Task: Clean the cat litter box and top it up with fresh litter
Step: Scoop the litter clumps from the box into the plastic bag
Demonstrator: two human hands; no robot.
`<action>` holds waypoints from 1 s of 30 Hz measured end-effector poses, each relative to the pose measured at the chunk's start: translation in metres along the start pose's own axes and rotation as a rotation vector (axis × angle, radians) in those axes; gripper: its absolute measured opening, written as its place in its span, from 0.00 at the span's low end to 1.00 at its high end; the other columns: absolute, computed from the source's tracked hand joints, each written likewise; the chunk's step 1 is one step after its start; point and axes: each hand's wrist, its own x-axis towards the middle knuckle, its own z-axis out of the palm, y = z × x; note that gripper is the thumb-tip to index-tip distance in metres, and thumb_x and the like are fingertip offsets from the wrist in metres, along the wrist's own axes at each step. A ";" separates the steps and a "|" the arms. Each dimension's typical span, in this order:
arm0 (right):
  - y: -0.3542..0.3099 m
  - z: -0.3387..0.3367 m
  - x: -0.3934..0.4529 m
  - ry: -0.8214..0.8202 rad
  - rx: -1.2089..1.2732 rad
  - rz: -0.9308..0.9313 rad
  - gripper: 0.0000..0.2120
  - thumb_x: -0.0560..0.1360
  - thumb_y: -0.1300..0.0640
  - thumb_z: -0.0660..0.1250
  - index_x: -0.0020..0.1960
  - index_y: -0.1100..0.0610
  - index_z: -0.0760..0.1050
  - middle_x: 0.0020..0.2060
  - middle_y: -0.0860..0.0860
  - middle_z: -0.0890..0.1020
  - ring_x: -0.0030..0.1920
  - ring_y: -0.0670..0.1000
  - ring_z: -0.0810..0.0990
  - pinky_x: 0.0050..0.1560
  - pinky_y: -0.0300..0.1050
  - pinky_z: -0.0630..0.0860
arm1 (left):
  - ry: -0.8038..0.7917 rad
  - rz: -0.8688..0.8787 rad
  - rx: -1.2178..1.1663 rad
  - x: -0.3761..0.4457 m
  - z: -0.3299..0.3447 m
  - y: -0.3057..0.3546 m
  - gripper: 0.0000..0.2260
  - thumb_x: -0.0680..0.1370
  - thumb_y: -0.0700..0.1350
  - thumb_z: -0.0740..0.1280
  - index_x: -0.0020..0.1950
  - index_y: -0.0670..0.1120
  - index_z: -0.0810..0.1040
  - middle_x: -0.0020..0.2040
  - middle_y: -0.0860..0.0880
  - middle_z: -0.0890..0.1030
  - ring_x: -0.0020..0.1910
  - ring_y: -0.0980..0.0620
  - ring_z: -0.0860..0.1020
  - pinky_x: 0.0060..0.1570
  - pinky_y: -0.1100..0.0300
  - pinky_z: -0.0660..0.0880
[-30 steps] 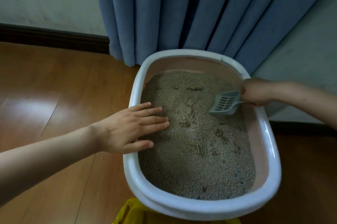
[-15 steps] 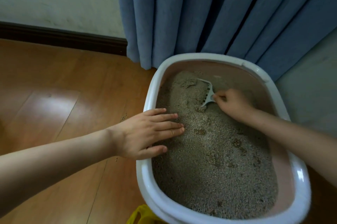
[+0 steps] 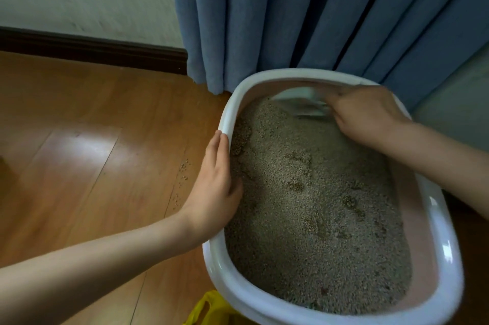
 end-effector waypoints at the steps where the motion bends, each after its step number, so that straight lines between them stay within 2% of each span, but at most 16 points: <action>1: -0.009 -0.004 0.006 -0.021 -0.026 -0.070 0.18 0.77 0.60 0.59 0.66 0.51 0.72 0.45 0.51 0.79 0.40 0.54 0.78 0.25 0.41 0.58 | 0.004 0.003 -0.001 0.000 0.002 0.000 0.37 0.79 0.34 0.62 0.80 0.41 0.41 0.80 0.48 0.41 0.78 0.54 0.43 0.64 0.81 0.36; 4: -0.041 -0.020 0.019 -0.023 -0.119 -0.267 0.17 0.78 0.61 0.60 0.66 0.51 0.73 0.43 0.49 0.74 0.43 0.51 0.74 0.29 0.41 0.61 | 0.013 0.005 -0.030 0.000 0.003 -0.001 0.38 0.76 0.28 0.59 0.80 0.41 0.41 0.80 0.48 0.41 0.78 0.52 0.43 0.66 0.80 0.38; 6: -0.056 -0.027 0.025 -0.016 -0.161 -0.342 0.15 0.78 0.62 0.60 0.62 0.53 0.75 0.47 0.49 0.77 0.47 0.52 0.76 0.34 0.42 0.65 | 0.020 0.002 -0.035 -0.002 0.004 -0.001 0.38 0.76 0.28 0.58 0.80 0.41 0.41 0.80 0.48 0.41 0.79 0.53 0.43 0.66 0.79 0.38; 9: -0.073 -0.029 0.032 -0.039 -0.222 -0.414 0.11 0.78 0.62 0.59 0.56 0.55 0.77 0.49 0.50 0.78 0.49 0.52 0.77 0.36 0.44 0.67 | 0.017 0.021 -0.026 -0.002 0.003 0.000 0.38 0.76 0.27 0.57 0.79 0.41 0.41 0.80 0.47 0.40 0.79 0.53 0.42 0.67 0.79 0.38; 11: -0.084 -0.025 0.031 -0.090 -0.222 -0.457 0.10 0.79 0.61 0.59 0.56 0.56 0.77 0.50 0.51 0.79 0.49 0.52 0.78 0.37 0.44 0.69 | -0.008 0.027 -0.025 -0.002 0.003 0.000 0.38 0.76 0.28 0.58 0.79 0.41 0.41 0.80 0.47 0.40 0.78 0.53 0.42 0.67 0.78 0.38; 13: -0.091 -0.020 0.028 -0.124 -0.207 -0.464 0.10 0.79 0.60 0.60 0.58 0.57 0.77 0.51 0.52 0.79 0.49 0.52 0.78 0.39 0.44 0.72 | -0.044 0.028 -0.021 -0.003 -0.002 -0.001 0.37 0.78 0.33 0.59 0.80 0.42 0.40 0.80 0.47 0.39 0.78 0.53 0.40 0.70 0.75 0.38; 15: -0.087 -0.020 0.026 -0.113 -0.184 -0.437 0.11 0.79 0.60 0.61 0.59 0.57 0.76 0.52 0.52 0.78 0.50 0.52 0.78 0.40 0.44 0.72 | -0.065 0.168 0.123 -0.004 -0.012 -0.004 0.34 0.80 0.44 0.59 0.80 0.42 0.44 0.80 0.44 0.41 0.79 0.51 0.40 0.77 0.60 0.43; 17: -0.078 -0.026 0.021 -0.076 -0.166 -0.401 0.11 0.79 0.59 0.61 0.59 0.55 0.76 0.51 0.51 0.78 0.50 0.52 0.77 0.40 0.43 0.70 | -0.108 0.503 0.369 -0.005 -0.027 -0.003 0.28 0.80 0.52 0.56 0.77 0.41 0.62 0.79 0.41 0.57 0.80 0.45 0.49 0.77 0.46 0.50; 19: -0.073 -0.032 0.013 -0.026 -0.157 -0.386 0.11 0.79 0.60 0.61 0.59 0.54 0.76 0.50 0.50 0.77 0.50 0.51 0.76 0.39 0.43 0.70 | -0.279 0.792 0.428 -0.008 -0.036 -0.005 0.20 0.81 0.53 0.55 0.63 0.44 0.78 0.66 0.42 0.76 0.72 0.42 0.67 0.73 0.45 0.60; 20: -0.074 -0.032 0.009 -0.024 -0.160 -0.397 0.11 0.79 0.60 0.61 0.59 0.55 0.76 0.50 0.50 0.77 0.50 0.51 0.76 0.39 0.43 0.69 | -0.340 0.882 0.399 -0.011 -0.037 -0.008 0.19 0.82 0.53 0.54 0.53 0.44 0.80 0.55 0.43 0.80 0.63 0.41 0.74 0.68 0.47 0.66; 21: -0.077 -0.032 0.005 -0.041 -0.164 -0.416 0.11 0.79 0.61 0.61 0.59 0.55 0.76 0.51 0.50 0.77 0.50 0.51 0.76 0.39 0.42 0.69 | -0.372 0.941 0.379 -0.014 -0.037 -0.012 0.18 0.82 0.53 0.55 0.45 0.44 0.79 0.46 0.44 0.80 0.53 0.42 0.76 0.60 0.48 0.71; 23: -0.087 -0.028 0.001 -0.090 -0.160 -0.446 0.12 0.79 0.61 0.59 0.60 0.56 0.76 0.53 0.52 0.77 0.52 0.52 0.76 0.40 0.43 0.70 | -0.409 0.982 0.372 -0.017 -0.035 -0.018 0.18 0.82 0.53 0.57 0.38 0.45 0.75 0.38 0.45 0.75 0.42 0.43 0.72 0.49 0.50 0.72; 27: -0.092 -0.017 0.005 -0.117 -0.147 -0.442 0.13 0.79 0.61 0.59 0.63 0.58 0.74 0.56 0.54 0.77 0.54 0.54 0.77 0.44 0.45 0.75 | -0.461 1.001 0.341 -0.013 -0.037 -0.022 0.18 0.81 0.55 0.58 0.39 0.45 0.75 0.38 0.46 0.75 0.41 0.44 0.70 0.49 0.50 0.72; 30: -0.084 -0.018 0.002 -0.123 -0.146 -0.412 0.15 0.79 0.61 0.61 0.65 0.57 0.72 0.55 0.53 0.77 0.53 0.52 0.77 0.43 0.44 0.73 | -0.499 1.014 0.353 -0.016 -0.038 -0.025 0.18 0.80 0.58 0.59 0.42 0.45 0.76 0.41 0.47 0.75 0.43 0.46 0.71 0.54 0.49 0.70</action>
